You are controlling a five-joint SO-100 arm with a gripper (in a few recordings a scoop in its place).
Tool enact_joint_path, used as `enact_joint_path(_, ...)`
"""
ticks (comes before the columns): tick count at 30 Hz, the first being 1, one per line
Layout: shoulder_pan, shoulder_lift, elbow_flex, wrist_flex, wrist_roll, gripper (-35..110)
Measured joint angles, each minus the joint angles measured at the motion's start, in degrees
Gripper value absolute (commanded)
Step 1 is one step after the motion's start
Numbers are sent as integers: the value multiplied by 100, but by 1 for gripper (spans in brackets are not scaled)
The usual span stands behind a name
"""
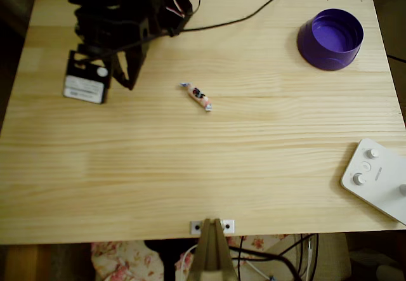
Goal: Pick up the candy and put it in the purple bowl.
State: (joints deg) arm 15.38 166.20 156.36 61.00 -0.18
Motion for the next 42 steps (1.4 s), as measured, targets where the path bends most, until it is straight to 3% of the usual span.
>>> enact_joint_path(10, -809, -1881, -1459, -53, -457, -1)
enact_joint_path(16, -1538, -2962, -2637, 835, -1116, -1)
enact_joint_path(24, -2048, -3059, -2979, 1556, -2522, 2)
enact_joint_path(32, -2681, -3604, -2988, 1775, -2725, 11)
enact_joint_path(42, -2944, -4236, -3357, 1608, -2514, 11)
